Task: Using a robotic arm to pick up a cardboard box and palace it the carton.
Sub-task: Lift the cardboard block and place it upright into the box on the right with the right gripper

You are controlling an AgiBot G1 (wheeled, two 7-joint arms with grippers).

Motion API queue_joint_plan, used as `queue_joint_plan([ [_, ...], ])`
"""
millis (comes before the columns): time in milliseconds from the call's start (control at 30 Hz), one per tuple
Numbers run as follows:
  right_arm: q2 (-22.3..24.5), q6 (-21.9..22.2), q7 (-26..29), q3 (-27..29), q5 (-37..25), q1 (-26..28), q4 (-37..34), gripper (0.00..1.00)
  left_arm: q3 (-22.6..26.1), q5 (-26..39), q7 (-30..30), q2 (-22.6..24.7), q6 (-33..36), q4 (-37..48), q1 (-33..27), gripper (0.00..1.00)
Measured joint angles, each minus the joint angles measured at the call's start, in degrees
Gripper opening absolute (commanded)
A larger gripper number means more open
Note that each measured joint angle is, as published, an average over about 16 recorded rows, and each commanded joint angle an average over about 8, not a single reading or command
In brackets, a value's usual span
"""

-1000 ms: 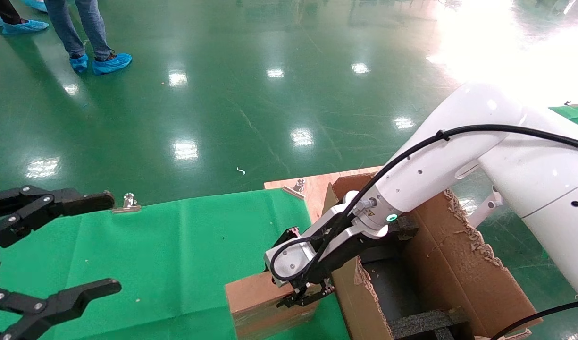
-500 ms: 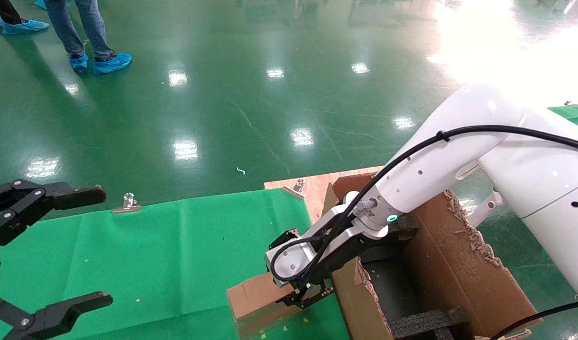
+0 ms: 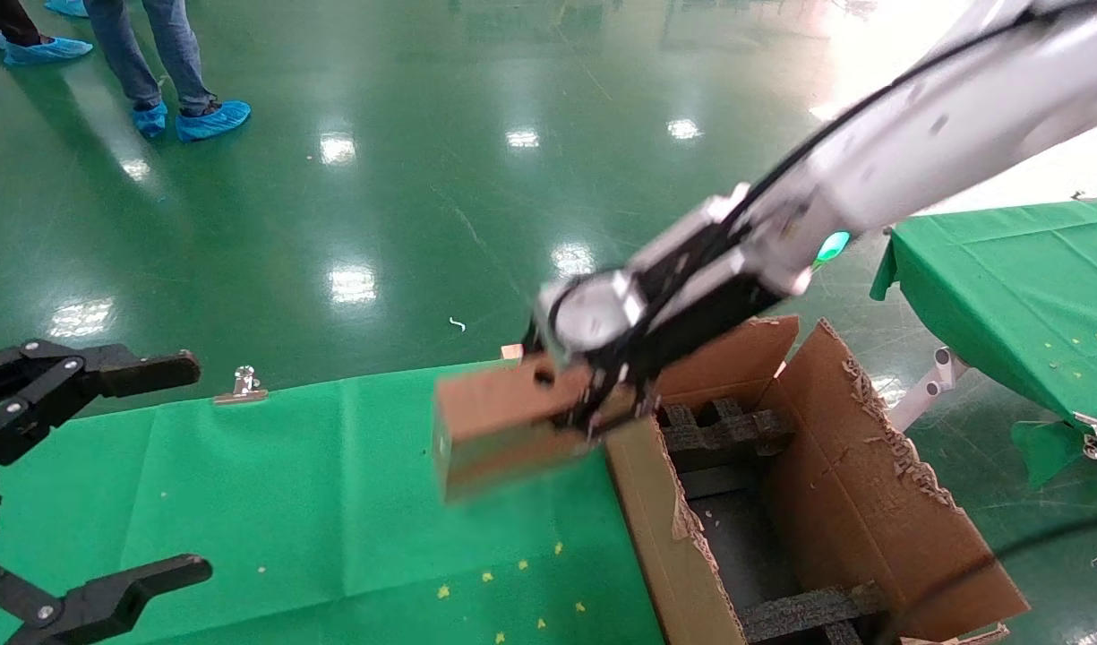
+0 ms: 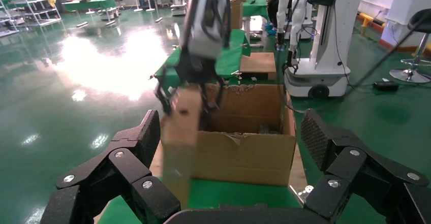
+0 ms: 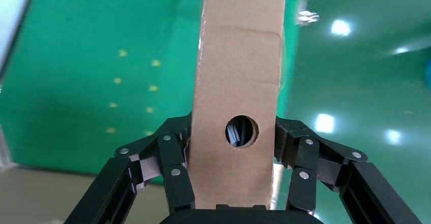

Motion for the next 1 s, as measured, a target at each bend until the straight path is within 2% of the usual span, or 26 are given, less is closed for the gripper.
queue_joint_plan([
  [267, 0.7, 0.0, -3.0, -4.7, 4.4, 8.2, -4.7, 0.0, 0.0, 0.0, 0.0, 0.0, 0.0, 0.0, 0.0, 1.0],
  [633, 1.9, 0.1, -6.7, -11.3, 8.8, 13.4, -9.3, 0.0, 0.1, 0.0, 0.0, 0.0, 0.0, 0.0, 0.0, 1.0],
  [1000, 8.3, 0.1, -8.0, -18.7, 8.6, 18.3, -10.7, 0.0, 0.1, -0.1, 0.1, 0.0, 0.0, 0.0, 0.0, 1.0],
])
